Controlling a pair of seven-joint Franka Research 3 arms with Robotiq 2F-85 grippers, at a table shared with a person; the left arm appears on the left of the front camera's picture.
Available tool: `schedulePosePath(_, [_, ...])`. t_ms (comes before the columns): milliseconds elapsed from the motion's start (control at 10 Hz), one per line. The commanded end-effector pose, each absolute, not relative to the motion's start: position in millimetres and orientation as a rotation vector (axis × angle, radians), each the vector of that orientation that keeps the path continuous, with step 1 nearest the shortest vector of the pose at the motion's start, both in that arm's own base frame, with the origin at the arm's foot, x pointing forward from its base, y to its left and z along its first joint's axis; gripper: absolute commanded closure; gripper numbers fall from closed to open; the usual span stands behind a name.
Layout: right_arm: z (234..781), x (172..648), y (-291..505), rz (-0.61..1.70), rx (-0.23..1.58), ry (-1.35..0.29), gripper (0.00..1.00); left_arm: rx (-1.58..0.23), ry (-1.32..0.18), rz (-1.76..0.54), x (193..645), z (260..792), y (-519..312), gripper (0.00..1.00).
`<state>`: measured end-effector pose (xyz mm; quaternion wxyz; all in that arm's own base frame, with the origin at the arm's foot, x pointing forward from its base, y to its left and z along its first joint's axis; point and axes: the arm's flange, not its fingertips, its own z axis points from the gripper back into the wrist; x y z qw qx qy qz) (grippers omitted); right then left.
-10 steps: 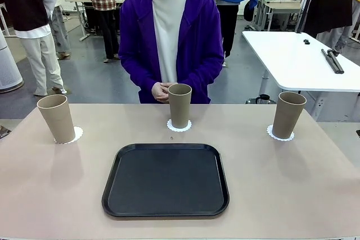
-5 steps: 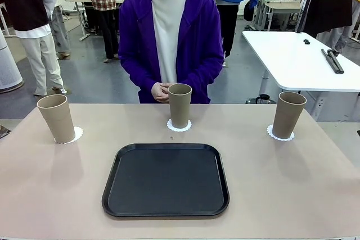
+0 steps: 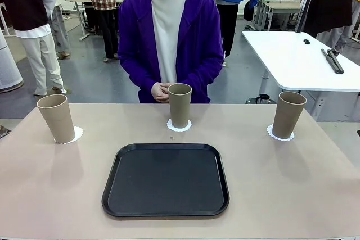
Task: Place coasters on the table and set cups on them.
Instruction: Take one Reusable plastic cup from the Flat Tray and place it on a coaster set by the human.
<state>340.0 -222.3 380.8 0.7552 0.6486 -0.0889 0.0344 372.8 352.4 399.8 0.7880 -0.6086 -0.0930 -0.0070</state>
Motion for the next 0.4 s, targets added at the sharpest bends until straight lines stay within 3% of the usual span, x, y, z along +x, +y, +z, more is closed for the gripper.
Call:
schedulePosePath(0, [381.1,339.0,-222.4,0.075,1.418,-0.189,0.0,-1.304,-0.197,-0.007,371.6,402.1,352.4,0.0])
schedulePosePath(300, [381.1,339.0,-222.4,0.075,1.418,-0.189,0.0,-1.304,-0.197,-0.007,371.6,402.1,352.4,0.0])
